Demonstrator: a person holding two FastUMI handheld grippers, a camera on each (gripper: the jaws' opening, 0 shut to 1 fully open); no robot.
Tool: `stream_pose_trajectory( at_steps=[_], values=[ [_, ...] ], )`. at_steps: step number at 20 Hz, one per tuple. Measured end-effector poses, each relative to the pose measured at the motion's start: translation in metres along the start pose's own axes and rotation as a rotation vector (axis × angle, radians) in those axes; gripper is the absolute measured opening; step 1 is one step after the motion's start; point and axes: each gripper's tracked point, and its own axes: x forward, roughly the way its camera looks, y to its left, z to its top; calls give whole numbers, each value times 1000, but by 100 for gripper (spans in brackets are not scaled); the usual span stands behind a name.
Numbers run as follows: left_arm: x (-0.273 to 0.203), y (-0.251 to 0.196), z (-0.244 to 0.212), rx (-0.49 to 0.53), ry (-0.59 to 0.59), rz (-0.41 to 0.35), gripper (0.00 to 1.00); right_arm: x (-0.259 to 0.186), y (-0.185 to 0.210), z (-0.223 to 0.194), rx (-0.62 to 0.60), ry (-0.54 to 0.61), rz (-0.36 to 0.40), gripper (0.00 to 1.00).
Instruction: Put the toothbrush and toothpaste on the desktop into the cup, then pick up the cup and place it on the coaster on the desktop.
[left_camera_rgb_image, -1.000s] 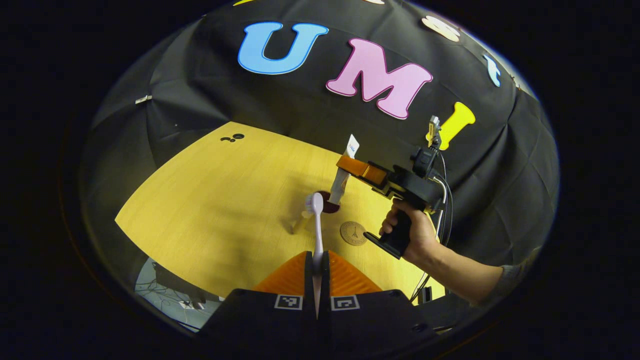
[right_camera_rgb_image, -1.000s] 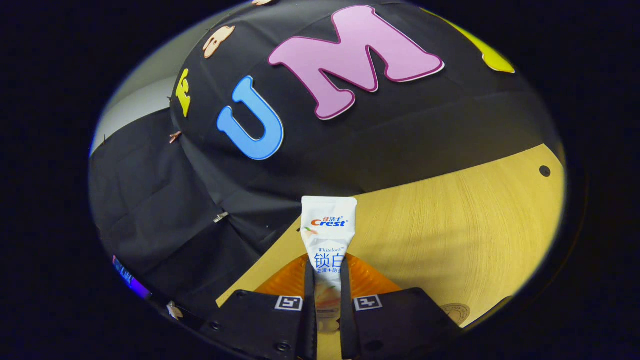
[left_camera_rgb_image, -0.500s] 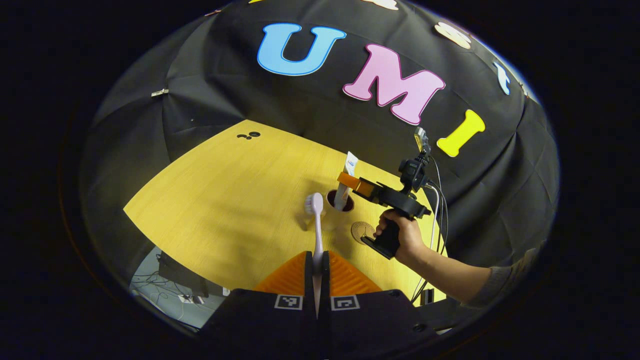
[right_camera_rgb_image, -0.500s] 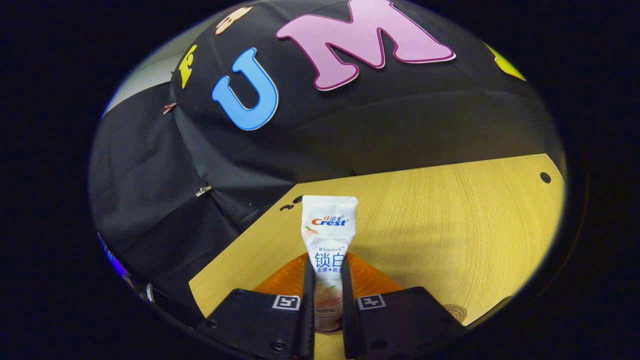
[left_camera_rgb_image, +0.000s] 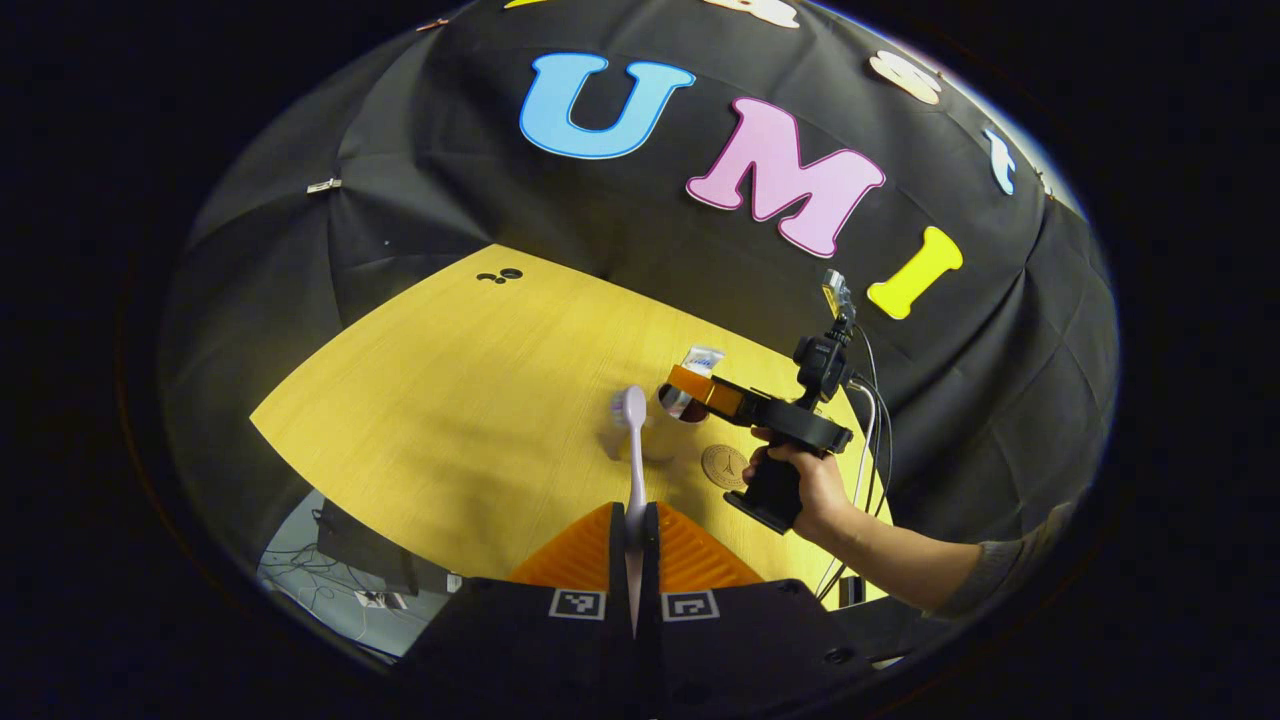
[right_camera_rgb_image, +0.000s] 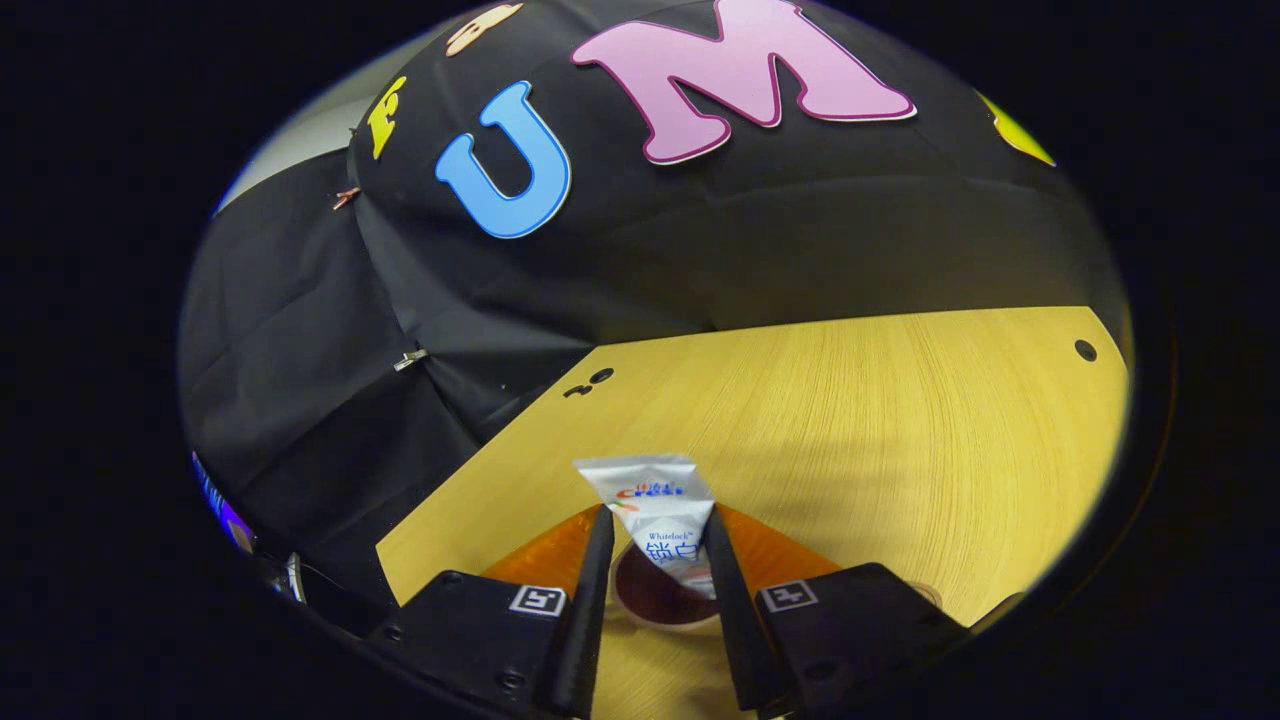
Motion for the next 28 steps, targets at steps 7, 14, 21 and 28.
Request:
stream_pose_trajectory(
  at_steps=[7,14,21,28],
  values=[
    [12,-25,36,47,-77,-79,6,-50,-10,24,93,-61,-34,53],
    [58,-76,104,126,-213,-206,6,-140,-50,-1,180,-27,-149,70],
    [102,-109,165,112,-366,-298,6,-223,-100,-40,268,29,-290,70],
    [173,-98,187,70,-411,-246,6,-295,-146,-51,358,3,-474,70]
  ],
)
